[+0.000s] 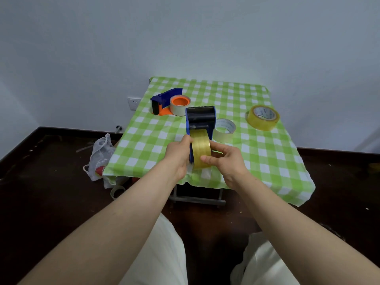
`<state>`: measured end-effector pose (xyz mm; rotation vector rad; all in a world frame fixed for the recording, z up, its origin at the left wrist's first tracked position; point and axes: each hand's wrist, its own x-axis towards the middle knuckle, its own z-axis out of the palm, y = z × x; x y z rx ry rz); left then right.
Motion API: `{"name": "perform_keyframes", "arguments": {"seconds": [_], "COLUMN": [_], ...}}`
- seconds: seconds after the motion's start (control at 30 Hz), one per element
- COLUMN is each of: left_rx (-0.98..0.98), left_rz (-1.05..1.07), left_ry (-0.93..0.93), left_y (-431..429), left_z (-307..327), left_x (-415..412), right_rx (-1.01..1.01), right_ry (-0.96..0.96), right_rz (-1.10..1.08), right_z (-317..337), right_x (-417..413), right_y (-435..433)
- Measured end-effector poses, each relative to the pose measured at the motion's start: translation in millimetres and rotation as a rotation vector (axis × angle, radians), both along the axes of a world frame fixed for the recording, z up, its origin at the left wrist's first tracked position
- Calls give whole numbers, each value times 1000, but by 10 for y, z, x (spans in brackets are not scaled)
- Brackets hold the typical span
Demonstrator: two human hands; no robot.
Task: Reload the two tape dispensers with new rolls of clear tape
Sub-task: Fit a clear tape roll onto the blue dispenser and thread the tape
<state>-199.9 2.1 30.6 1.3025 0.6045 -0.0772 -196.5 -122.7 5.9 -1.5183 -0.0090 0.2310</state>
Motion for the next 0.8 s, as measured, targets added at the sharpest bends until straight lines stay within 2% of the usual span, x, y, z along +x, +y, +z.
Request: {"name": "perform_keyframes", "arguments": {"seconds": [0.4,0.53,0.8], "left_rx": [-1,19,-19], "left_rz": [-117,-83,38], "left_ry": [-67,-107,-71], "left_y": [-18,-7,24], "left_z": [-13,-73,-128], "left_x": [28,28,60], "right_rx": [34,11,-10], "right_ry": [46,19,-6], "right_rz": [-106,-113,-97], "right_z": [-8,2,60], "right_x": [64,70,44], "right_y": [33,65,102]}}
